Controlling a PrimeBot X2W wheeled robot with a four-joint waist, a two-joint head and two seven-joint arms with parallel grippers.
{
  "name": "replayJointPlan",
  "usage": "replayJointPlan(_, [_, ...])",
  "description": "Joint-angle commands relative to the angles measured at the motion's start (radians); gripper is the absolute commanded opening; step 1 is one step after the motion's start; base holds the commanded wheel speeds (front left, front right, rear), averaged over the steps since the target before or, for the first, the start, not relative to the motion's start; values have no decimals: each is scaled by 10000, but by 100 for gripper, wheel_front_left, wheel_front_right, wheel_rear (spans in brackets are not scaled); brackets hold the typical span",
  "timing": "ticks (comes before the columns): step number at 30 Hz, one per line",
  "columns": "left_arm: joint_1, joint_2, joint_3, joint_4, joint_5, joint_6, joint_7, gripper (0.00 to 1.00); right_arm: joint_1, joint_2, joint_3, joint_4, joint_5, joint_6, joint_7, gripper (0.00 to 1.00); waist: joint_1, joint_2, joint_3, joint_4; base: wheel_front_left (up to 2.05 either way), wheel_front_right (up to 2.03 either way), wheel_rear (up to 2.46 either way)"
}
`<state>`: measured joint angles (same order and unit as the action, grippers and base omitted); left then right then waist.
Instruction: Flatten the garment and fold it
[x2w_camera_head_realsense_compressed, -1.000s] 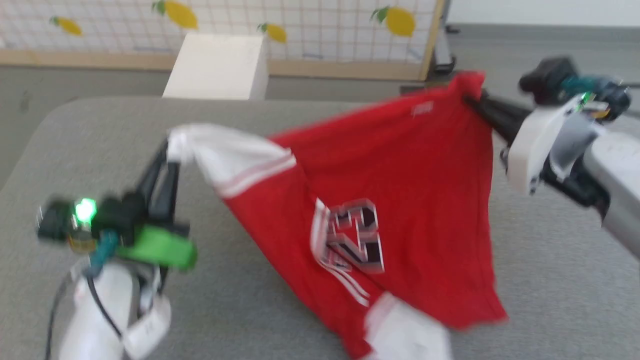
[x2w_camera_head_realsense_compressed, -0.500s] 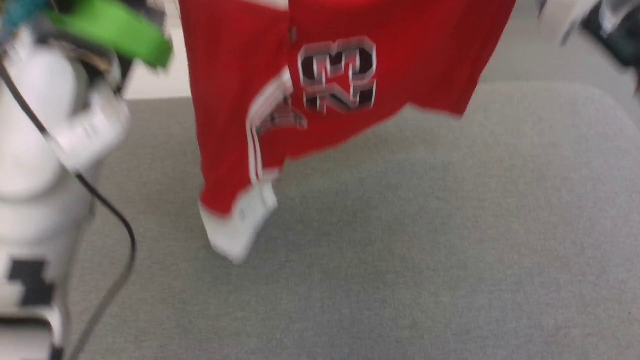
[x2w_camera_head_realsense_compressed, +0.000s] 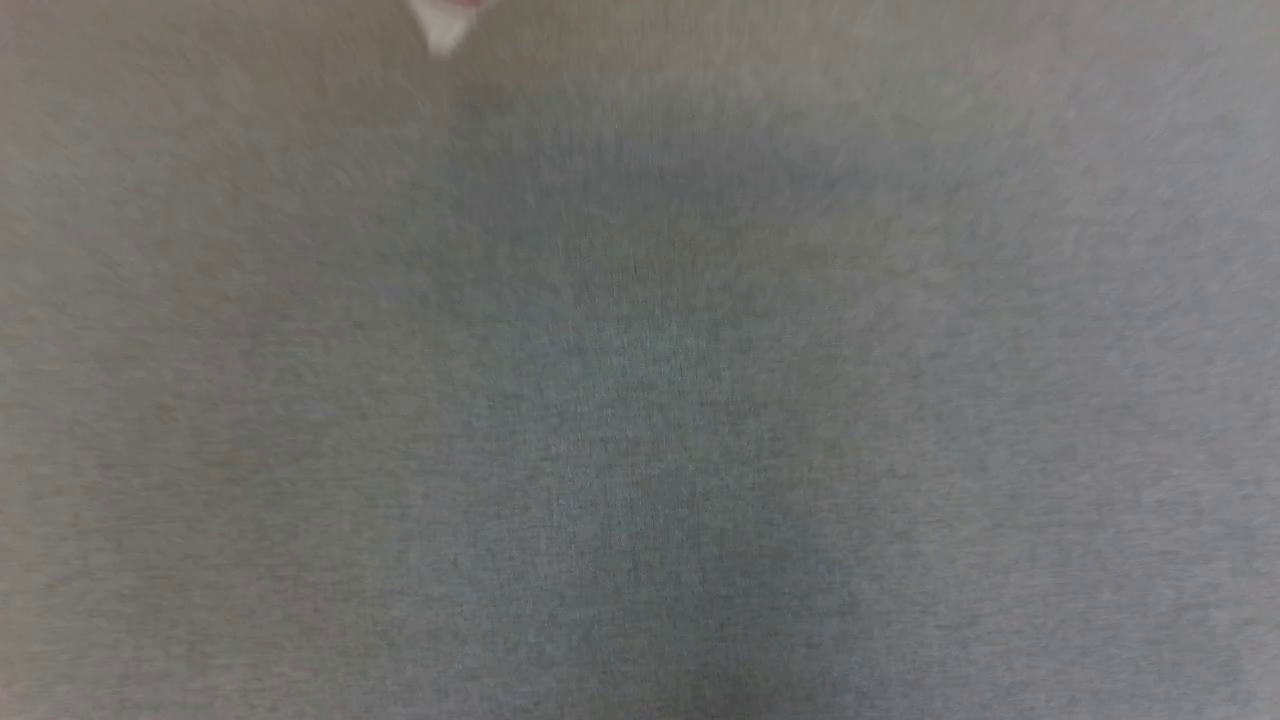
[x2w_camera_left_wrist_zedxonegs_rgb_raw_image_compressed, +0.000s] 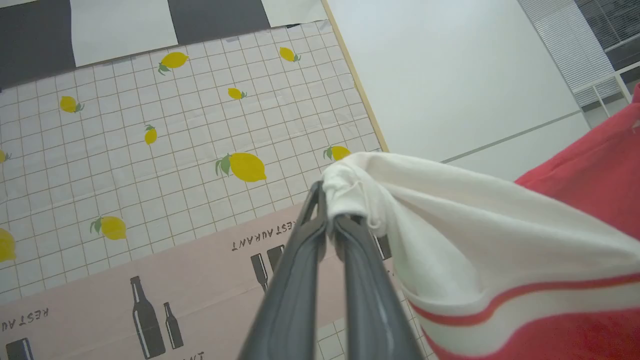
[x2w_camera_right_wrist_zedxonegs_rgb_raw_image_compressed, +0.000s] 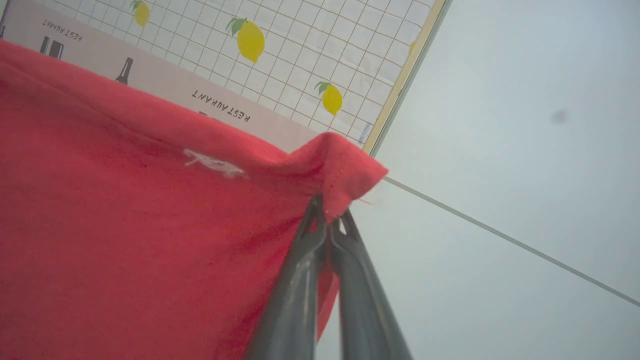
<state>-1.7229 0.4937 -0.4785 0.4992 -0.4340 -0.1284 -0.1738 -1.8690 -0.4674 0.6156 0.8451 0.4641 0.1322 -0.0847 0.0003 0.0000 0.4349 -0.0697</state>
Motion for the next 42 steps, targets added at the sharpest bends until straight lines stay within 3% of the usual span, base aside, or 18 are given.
replayJointPlan(1, [-313,64,-74,187,-178,-22,-139,0,-217,132,-100,155,-153,-15,-141,0,-3,0,2053,-24,0,0,0])
replayJointPlan(9, [-893,351,-411,1000,-999,-22,-723,0,-716,557,-211,756,-463,-15,-498,0,-3,0,2667,117,0,0,0])
replayJointPlan(17, [807,674,-418,949,-1582,-23,-873,0,572,1013,307,1110,-135,-15,-971,0,-3,0,2613,248,0,0,0])
replayJointPlan(27, [5890,442,926,-503,-1129,-23,-878,0,4123,1135,1746,707,876,-15,-1533,0,-3,0,1035,438,0,0,0])
replayJointPlan(35, [10576,-235,1691,-1665,-246,-22,-878,0,7300,264,3068,-561,1866,-15,-1674,0,-3,0,-738,596,0,0,0])
replayJointPlan(42, [13726,-752,1982,-2088,474,-19,-879,0,9808,-492,3845,-1586,2436,-15,-1688,0,-3,0,-2249,626,0,0,0])
